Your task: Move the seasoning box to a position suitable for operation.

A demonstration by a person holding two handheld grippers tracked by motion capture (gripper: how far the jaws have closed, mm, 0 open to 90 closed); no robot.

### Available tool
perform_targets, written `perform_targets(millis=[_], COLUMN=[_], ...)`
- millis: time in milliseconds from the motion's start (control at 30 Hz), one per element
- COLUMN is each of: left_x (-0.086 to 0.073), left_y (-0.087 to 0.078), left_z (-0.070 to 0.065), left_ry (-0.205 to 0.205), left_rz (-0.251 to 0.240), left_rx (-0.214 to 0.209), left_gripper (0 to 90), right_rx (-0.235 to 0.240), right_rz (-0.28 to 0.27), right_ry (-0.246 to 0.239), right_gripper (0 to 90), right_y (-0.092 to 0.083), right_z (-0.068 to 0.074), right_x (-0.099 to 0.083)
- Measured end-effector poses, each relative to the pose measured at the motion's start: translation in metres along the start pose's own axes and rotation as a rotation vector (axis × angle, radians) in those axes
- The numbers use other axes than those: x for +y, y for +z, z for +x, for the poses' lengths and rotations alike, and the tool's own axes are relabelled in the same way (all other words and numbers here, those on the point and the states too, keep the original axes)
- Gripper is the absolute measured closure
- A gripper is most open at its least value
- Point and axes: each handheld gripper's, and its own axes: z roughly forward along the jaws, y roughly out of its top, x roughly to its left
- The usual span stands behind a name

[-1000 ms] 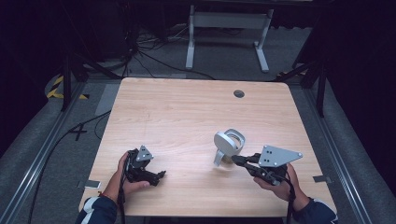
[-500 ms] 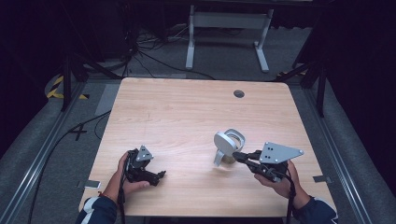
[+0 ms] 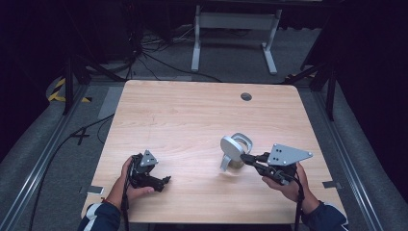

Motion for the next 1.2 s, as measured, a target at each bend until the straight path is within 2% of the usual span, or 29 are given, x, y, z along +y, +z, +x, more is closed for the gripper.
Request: perform_targets(millis=[367,600,933,1200], left_x=[0.0,0.0,0.0,0.0], left_y=[0.0,0.0,-0.001,-0.001], left_z=[0.0,0.0,0.0,0.0], left_ry=[0.001,0.0,0.002,0.002], left_rz=[0.002,0.0,0.006,0.006], left_rx=[0.0,0.0,-0.002,-0.002], left_gripper=[0.4,0.4,0.4,0.4], right_rx=[-0.004,-0.014,-0.06,-0.074], right_rz=[0.019,0.025,0.041,0.05], right_ry=[-0.007,0.008,0.031,0.048], right_gripper=[89.9,89.9,89.9,89.9], right_y=[0.004,0.006,0.005,0.001], right_z=[0.0,-0.004,-0.018,-0.027], right_x=[-0.001,-0.003,-0.011,-0.017])
